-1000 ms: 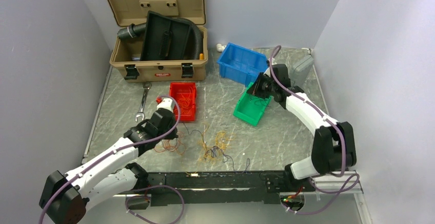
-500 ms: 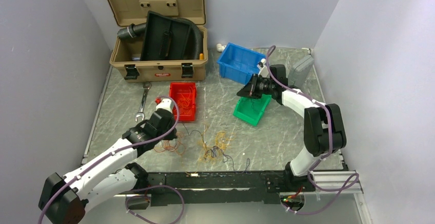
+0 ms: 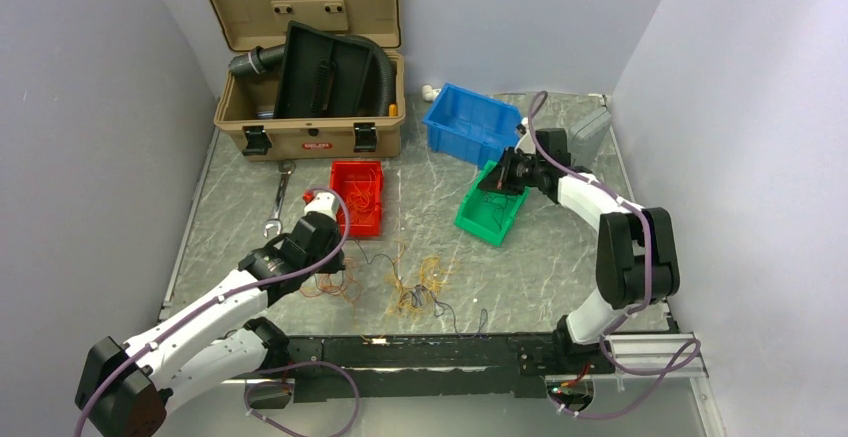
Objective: Untangle the cables
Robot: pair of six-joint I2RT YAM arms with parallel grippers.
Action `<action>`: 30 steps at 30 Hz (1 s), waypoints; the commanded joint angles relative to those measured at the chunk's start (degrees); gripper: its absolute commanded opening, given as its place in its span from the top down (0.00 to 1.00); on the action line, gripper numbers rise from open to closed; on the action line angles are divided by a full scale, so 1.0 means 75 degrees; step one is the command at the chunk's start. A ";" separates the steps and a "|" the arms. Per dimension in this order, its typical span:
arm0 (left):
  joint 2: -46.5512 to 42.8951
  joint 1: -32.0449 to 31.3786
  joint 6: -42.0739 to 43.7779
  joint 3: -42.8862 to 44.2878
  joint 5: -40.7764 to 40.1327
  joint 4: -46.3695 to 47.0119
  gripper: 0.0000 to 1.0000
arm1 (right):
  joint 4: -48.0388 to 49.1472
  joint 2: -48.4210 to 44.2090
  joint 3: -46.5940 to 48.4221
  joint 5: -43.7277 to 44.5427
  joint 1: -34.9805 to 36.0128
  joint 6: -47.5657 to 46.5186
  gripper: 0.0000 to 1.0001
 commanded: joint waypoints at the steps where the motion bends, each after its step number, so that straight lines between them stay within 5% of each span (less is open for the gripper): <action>1: -0.0055 0.0030 0.0126 0.0344 0.0065 0.0066 1.00 | -0.0430 -0.0579 -0.0040 0.1499 -0.0123 -0.0405 1.00; 4: -0.0048 0.0033 0.0128 0.0401 0.0075 0.0045 1.00 | -0.0733 -0.0287 0.0107 0.1919 -0.0166 -0.0464 0.95; 12: -0.0122 0.0023 0.0116 0.0475 0.0060 -0.0063 1.00 | -0.1168 -0.0711 0.0395 0.2544 -0.0137 -0.0297 0.38; 22: -0.0072 0.0024 0.0185 0.0670 0.0242 -0.0108 1.00 | -0.2546 -0.1977 0.0853 0.3526 0.0110 -0.0844 0.21; 30: -0.0382 0.0016 0.0504 0.1434 0.0830 -0.0429 1.00 | -0.1785 -0.3173 -0.0318 0.3263 0.3087 -0.1312 0.19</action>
